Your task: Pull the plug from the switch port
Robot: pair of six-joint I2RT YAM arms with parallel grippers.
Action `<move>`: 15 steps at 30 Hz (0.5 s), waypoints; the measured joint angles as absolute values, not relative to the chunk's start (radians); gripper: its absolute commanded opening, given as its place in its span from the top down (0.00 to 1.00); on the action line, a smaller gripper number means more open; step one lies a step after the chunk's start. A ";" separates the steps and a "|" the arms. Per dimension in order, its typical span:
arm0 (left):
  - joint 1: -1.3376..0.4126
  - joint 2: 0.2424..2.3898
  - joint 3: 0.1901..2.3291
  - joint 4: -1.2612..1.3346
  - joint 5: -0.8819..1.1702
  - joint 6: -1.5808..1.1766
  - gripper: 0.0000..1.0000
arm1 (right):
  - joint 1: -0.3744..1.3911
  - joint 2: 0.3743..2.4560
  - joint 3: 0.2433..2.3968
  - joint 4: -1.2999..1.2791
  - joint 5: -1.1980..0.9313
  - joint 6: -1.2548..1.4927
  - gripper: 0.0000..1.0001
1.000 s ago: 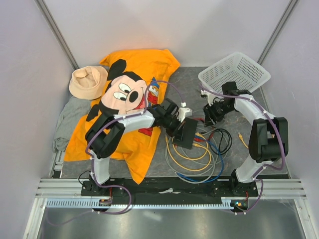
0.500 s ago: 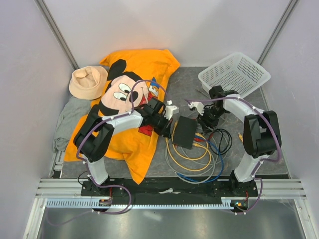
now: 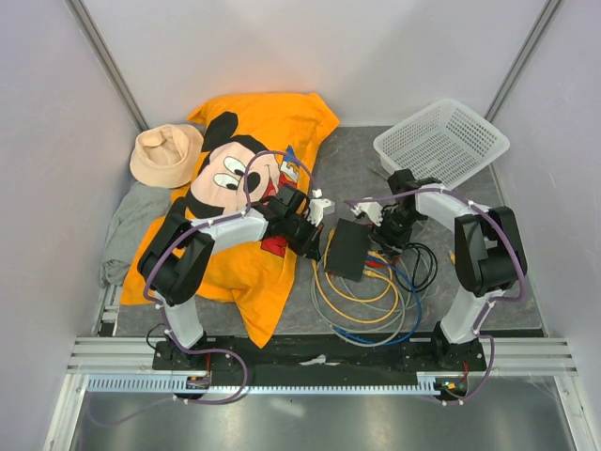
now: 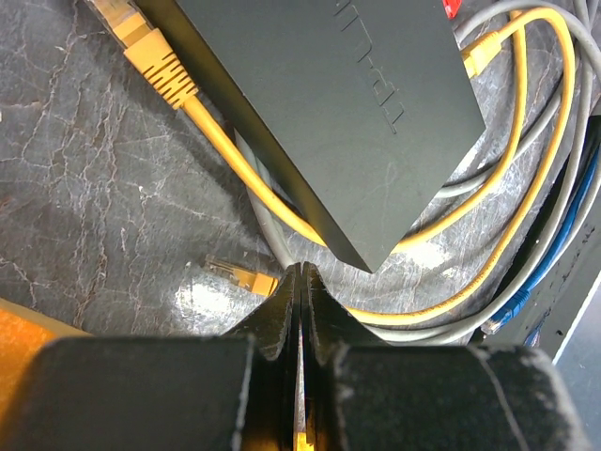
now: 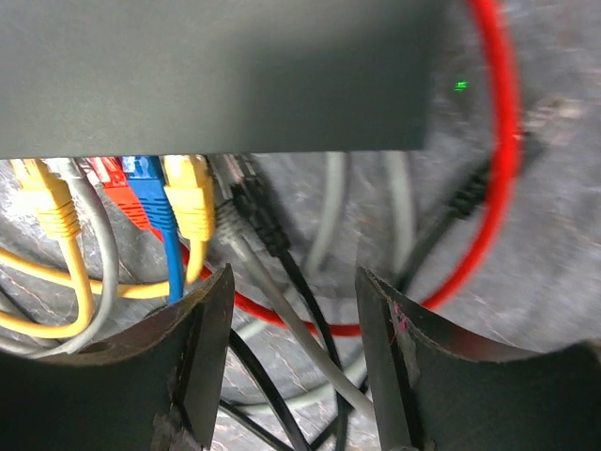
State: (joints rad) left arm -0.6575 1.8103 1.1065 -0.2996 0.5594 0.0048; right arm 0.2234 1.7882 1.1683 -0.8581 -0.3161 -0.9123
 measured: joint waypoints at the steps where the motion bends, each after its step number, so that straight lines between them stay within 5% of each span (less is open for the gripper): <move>1: -0.657 1.810 1.106 -0.299 0.559 0.005 0.98 | 0.229 1.790 1.157 -0.853 -0.310 -0.913 0.38; 15: -0.657 1.810 1.106 -0.281 0.561 -0.004 0.98 | 0.239 1.703 1.121 -0.781 -0.231 -0.847 0.88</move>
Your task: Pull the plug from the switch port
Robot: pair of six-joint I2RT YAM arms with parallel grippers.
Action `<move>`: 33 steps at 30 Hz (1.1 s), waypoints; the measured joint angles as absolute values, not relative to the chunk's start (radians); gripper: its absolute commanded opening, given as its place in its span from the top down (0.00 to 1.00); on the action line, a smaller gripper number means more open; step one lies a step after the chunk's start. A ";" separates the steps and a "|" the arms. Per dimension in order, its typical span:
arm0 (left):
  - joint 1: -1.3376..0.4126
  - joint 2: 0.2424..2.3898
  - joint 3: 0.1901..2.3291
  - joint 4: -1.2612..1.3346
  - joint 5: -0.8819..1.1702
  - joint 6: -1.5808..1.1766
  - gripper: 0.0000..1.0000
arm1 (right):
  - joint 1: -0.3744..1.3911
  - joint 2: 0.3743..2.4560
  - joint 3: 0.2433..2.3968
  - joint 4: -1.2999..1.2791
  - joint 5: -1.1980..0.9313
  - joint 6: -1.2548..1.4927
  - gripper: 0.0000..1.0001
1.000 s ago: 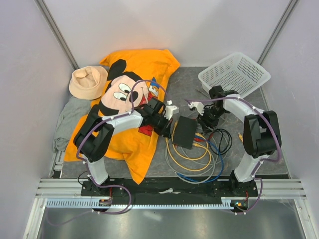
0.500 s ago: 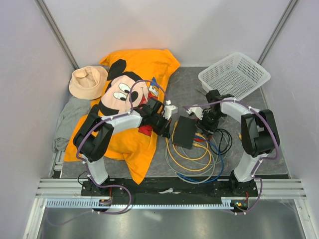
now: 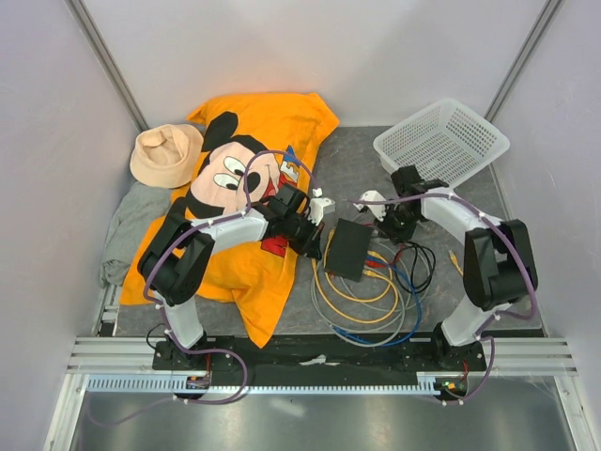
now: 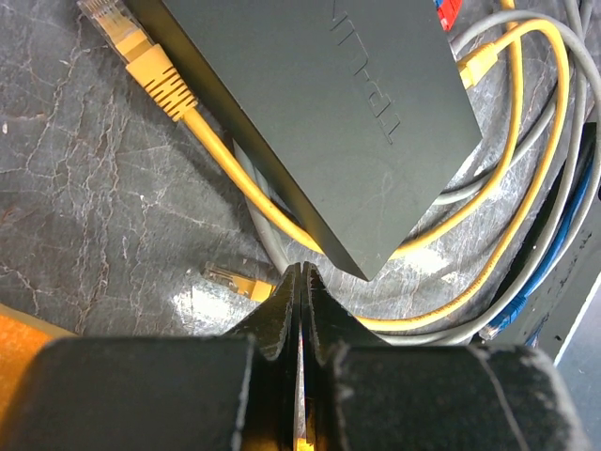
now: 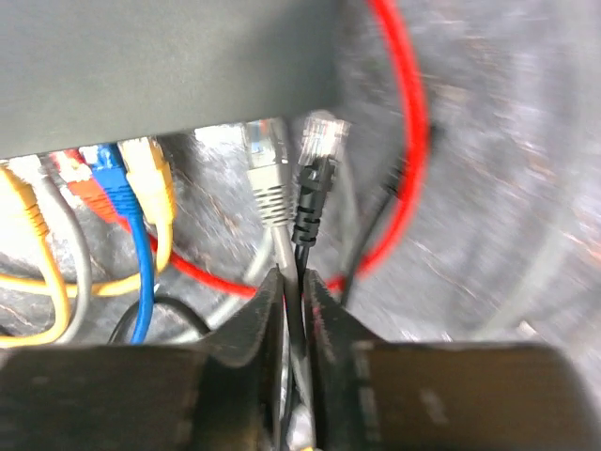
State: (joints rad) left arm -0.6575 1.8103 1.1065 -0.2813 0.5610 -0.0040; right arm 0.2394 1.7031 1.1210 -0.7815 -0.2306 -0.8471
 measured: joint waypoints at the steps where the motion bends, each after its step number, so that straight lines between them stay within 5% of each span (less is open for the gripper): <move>1: -0.657 1.810 1.106 -0.282 0.561 -0.007 0.98 | 0.239 1.676 1.121 -0.780 -0.227 -0.839 0.93; 11: -0.657 1.833 1.127 -0.281 0.586 -0.028 0.98 | 0.187 1.454 1.179 -0.779 -0.210 -0.708 1.00; 33: -0.657 1.879 1.168 -0.279 0.613 -0.049 0.99 | -0.344 1.382 1.081 -0.649 0.162 -0.593 1.00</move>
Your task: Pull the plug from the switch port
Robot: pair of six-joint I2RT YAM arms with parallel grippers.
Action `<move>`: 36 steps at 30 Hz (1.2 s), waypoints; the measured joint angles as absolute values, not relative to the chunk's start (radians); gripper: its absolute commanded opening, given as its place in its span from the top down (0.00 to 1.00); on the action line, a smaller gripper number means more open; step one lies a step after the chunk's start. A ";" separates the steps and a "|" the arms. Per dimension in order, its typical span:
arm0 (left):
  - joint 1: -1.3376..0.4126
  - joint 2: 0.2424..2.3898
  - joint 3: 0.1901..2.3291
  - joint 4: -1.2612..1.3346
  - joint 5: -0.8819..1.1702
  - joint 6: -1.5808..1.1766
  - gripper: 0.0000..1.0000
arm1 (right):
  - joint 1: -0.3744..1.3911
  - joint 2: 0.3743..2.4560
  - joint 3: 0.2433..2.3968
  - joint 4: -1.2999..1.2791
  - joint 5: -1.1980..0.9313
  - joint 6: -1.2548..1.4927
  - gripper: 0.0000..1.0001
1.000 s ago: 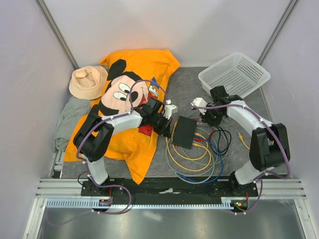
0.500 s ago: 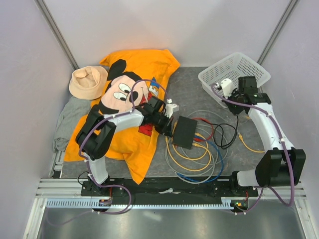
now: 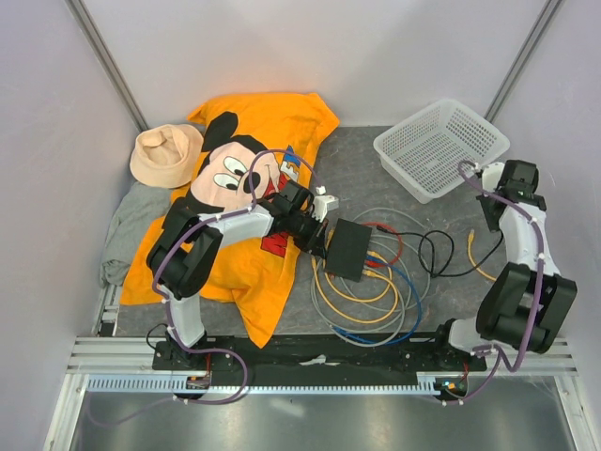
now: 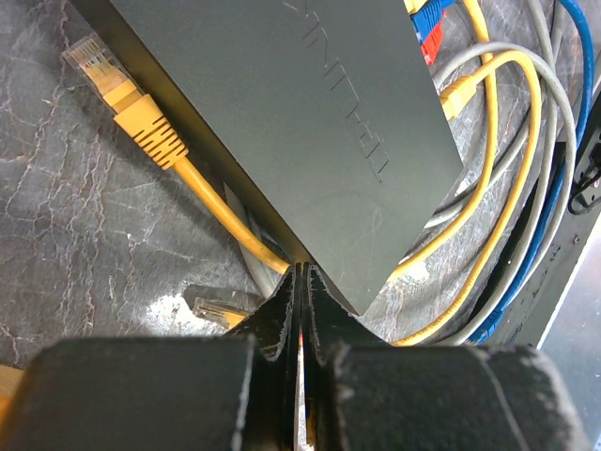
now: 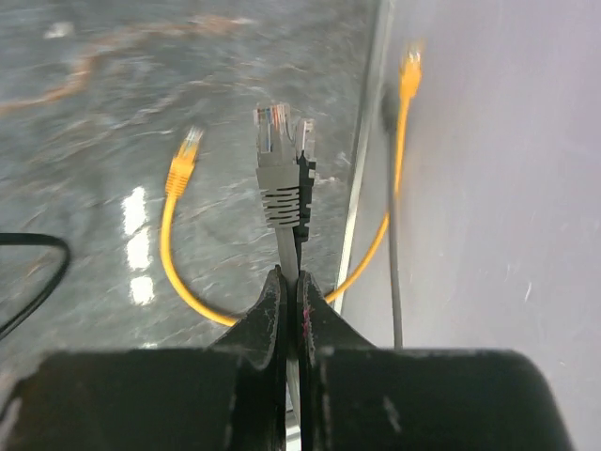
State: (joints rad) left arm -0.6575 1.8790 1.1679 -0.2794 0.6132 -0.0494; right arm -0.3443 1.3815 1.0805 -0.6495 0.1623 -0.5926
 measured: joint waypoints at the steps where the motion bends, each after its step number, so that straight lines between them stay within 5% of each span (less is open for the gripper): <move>1: -0.657 1.879 1.168 -0.279 0.613 -0.049 0.99 | -0.361 1.400 1.081 -0.635 0.166 -0.584 1.00; 8: -0.657 1.879 1.168 -0.279 0.613 -0.049 0.98 | -0.388 1.578 1.102 -0.599 0.113 -0.491 0.96; 12: -0.657 1.879 1.168 -0.279 0.613 -0.049 0.98 | -0.384 1.684 1.160 -0.602 0.079 -0.435 0.59; 15: -0.657 1.879 1.168 -0.279 0.612 -0.049 0.98 | -0.384 1.750 1.198 -0.613 0.064 -0.402 0.48; 28: -0.657 1.879 1.168 -0.279 0.612 -0.049 0.98 | -0.348 1.579 1.198 -0.669 -0.037 -0.331 0.37; 36: -0.657 1.879 1.168 -0.280 0.612 -0.049 0.99 | -0.350 1.534 0.949 -0.655 0.066 -0.406 0.34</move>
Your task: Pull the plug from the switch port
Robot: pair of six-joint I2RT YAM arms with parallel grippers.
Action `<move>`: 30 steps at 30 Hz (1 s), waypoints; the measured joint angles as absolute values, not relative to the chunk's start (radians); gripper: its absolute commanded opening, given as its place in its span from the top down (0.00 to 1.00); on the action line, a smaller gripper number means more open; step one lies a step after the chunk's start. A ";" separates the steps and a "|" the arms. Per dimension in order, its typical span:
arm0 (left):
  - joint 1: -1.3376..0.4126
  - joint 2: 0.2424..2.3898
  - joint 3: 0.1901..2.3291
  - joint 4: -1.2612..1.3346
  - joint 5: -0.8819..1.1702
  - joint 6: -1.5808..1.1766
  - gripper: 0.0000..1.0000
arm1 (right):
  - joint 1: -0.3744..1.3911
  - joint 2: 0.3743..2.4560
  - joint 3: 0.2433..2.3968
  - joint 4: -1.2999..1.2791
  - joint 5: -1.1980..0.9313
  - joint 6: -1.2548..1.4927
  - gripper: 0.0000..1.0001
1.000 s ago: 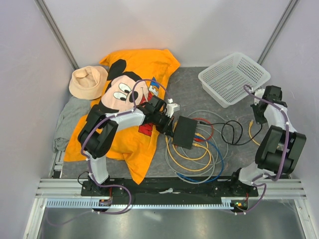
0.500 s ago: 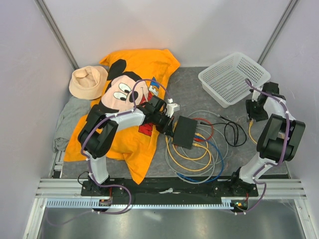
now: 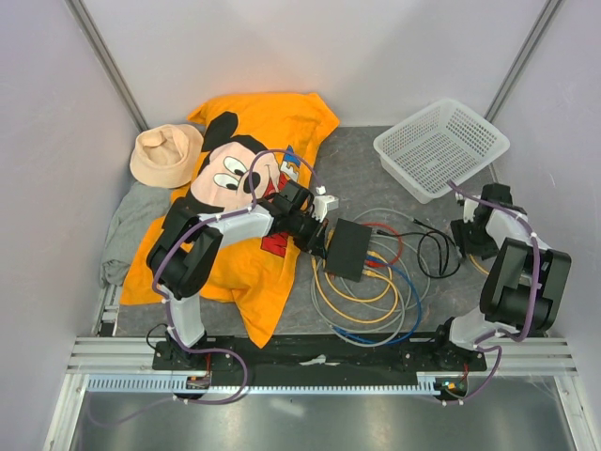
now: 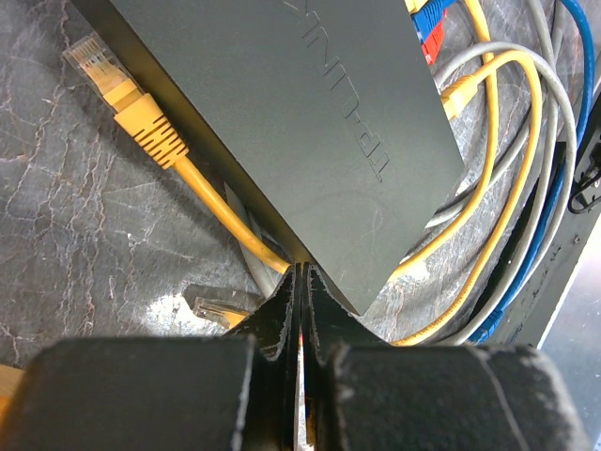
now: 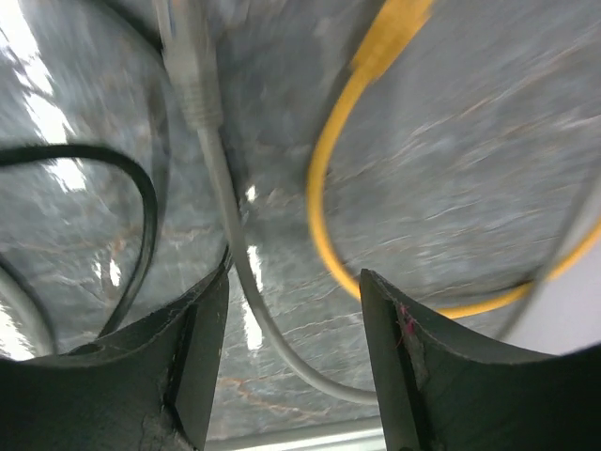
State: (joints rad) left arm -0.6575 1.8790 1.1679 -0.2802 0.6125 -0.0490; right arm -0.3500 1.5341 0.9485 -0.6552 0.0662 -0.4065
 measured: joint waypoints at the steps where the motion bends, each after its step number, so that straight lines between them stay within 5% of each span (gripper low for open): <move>1: -0.657 1.879 1.168 -0.280 0.612 -0.049 0.98 | -0.350 1.540 0.928 -0.656 0.070 -0.409 0.34; 10: -0.657 1.877 1.161 -0.279 0.611 -0.049 0.98 | -0.351 1.605 0.897 -0.605 0.117 -0.470 0.35; 19: -0.657 1.873 1.145 -0.280 0.604 -0.048 0.98 | -0.357 1.679 0.970 -0.698 -0.030 -0.577 0.80; 30: -0.657 1.866 1.139 -0.281 0.604 -0.048 0.98 | -0.191 1.605 0.942 -0.762 -0.341 -0.598 0.86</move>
State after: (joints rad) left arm -0.6575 1.8660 1.1393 -0.2813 0.6037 -0.0479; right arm -0.1913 1.6054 0.9421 -0.7616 -0.3408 -0.5980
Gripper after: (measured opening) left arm 0.022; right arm 0.143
